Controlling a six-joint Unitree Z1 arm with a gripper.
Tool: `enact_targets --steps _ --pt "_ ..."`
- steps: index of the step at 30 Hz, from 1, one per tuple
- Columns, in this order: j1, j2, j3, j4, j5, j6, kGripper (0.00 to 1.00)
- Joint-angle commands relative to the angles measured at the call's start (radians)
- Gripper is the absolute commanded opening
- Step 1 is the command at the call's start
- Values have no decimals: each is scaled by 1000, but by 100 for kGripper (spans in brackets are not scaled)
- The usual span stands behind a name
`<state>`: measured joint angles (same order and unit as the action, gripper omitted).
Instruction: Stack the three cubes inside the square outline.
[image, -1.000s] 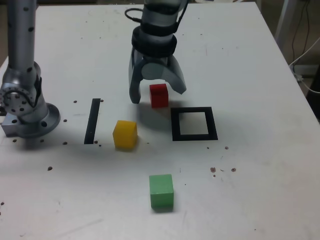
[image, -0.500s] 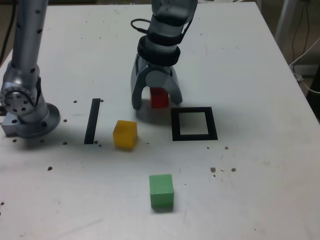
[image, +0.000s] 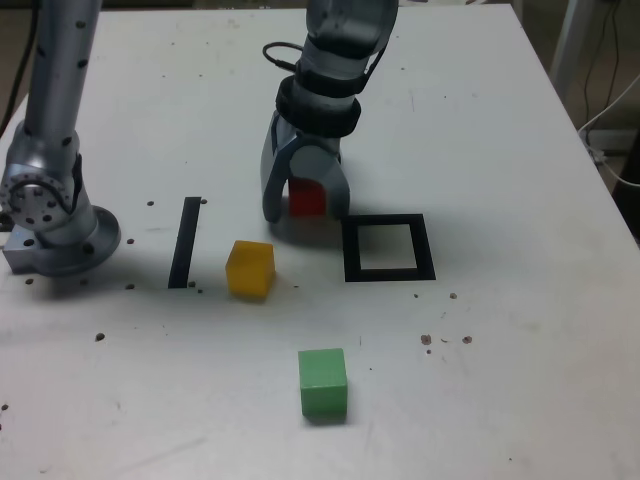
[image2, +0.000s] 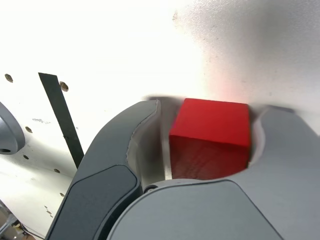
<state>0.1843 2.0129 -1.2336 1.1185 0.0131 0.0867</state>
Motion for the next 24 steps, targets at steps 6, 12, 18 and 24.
enact_targets --steps 6,12,18,24 --pt "-5 -8 -5 11 -3 -2 23" --pt "-14 -9 -17 21 -5 -3 23" --pt "-48 -8 -63 48 -5 -15 23" --pt "-121 3 -183 125 -6 -41 23"
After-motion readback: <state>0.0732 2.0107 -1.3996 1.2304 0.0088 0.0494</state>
